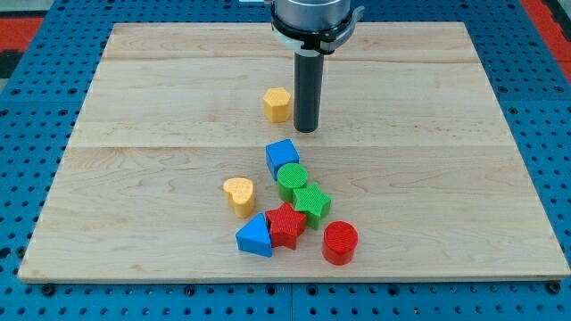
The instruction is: Slide the group of blocks towards up
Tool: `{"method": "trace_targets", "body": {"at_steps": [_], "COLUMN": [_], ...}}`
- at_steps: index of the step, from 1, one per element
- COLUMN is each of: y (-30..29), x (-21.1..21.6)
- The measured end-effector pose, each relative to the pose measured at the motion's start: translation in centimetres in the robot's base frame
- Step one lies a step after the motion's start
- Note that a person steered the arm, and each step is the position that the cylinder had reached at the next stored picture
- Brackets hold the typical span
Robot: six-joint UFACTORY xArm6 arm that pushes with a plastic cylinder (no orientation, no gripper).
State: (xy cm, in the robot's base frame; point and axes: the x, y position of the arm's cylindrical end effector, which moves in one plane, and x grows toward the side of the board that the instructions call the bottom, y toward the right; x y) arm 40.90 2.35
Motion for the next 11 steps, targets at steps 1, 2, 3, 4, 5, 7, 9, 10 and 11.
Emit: {"method": "trace_targets", "body": {"at_steps": [1,2,3,4,5,7,9,10,11], "y": [0.0,0.0,0.0,0.2,4.9,6.9,3.8,1.8,-1.6], "x": [-0.8,-1.4,-2.1,-2.2,2.4,11.6,16.4,16.3,13.2]}}
